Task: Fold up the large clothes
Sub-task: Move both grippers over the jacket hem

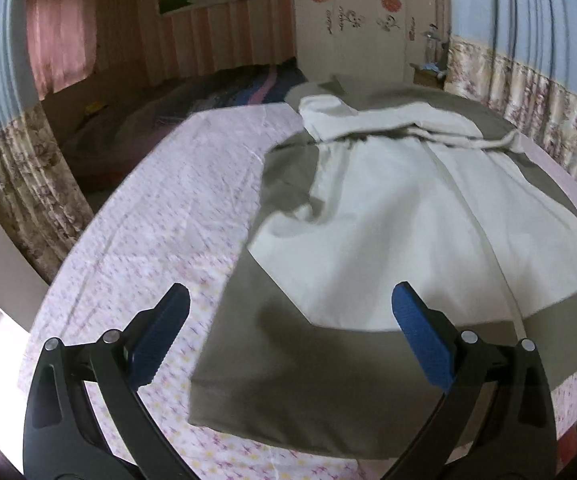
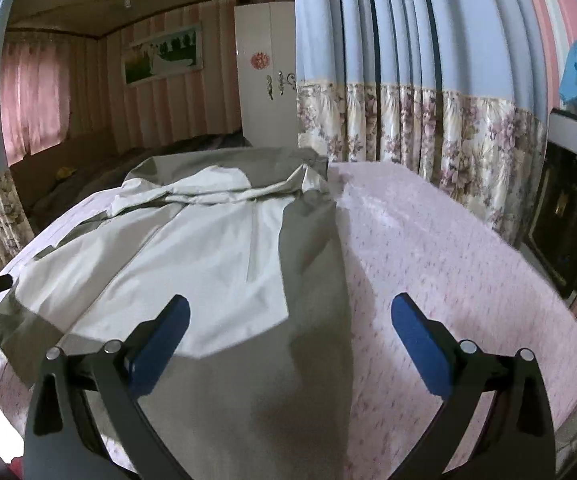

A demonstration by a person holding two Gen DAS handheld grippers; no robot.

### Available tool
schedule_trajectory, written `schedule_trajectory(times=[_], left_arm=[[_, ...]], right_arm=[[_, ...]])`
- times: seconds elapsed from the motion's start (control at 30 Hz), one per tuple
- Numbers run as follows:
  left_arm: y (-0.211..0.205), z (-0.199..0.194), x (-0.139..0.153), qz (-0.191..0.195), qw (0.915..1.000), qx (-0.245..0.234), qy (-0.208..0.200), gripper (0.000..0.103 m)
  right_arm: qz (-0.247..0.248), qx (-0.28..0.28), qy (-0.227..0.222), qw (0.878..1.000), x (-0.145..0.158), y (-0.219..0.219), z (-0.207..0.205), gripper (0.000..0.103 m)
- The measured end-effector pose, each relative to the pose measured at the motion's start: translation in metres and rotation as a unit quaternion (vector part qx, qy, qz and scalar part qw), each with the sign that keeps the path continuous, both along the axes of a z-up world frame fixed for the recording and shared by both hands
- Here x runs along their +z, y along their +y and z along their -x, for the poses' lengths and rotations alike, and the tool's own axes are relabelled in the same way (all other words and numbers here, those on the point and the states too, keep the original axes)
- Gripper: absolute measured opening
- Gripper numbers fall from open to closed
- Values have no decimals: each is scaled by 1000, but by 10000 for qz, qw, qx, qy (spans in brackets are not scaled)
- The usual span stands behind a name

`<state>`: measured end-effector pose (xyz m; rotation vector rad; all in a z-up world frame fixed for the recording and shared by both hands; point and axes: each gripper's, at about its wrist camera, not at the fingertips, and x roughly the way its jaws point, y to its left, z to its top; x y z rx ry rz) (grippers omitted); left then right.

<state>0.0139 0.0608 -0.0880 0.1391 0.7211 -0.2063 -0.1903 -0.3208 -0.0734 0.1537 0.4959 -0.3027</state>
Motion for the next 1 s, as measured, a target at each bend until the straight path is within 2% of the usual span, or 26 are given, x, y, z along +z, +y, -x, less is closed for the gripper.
schedule_trajectory(times=[0.17, 0.4, 0.5, 0.57, 0.63, 0.7, 0.87, 0.9, 1.0], left_arm=[[0, 6, -17, 109, 9998, -87, 171, 100], [7, 11, -40, 255, 9989, -80, 389, 100], [1, 14, -44, 104, 9993, -162, 321, 99], [-2, 12, -47, 160, 9988, -255, 393, 98], [-4, 12, -48, 201, 9984, -315, 428, 96], [-4, 14, -50, 184, 9981, -391, 432, 95], [6, 13, -52, 128, 9981, -400, 440, 95], [8, 10, -52, 155, 9980, -391, 464, 95], [6, 6, -51, 273, 9969, -452, 581, 93]], right_arm=[[64, -136, -47, 9999, -13, 3, 20, 101], [-7, -317, 177, 9993, -33, 2, 43, 100], [-304, -326, 260, 9987, -40, -5, 48, 98], [-512, -230, 353, 9978, -47, -7, 47, 87], [-630, -175, 477, 9967, -52, -6, 44, 68], [-772, -118, 578, 9953, -57, -4, 41, 59], [-672, -132, 747, 9949, -60, 4, 40, 57], [-805, -16, 713, 9942, -59, 4, 39, 43], [-804, 171, 646, 9945, -52, 4, 36, 16]])
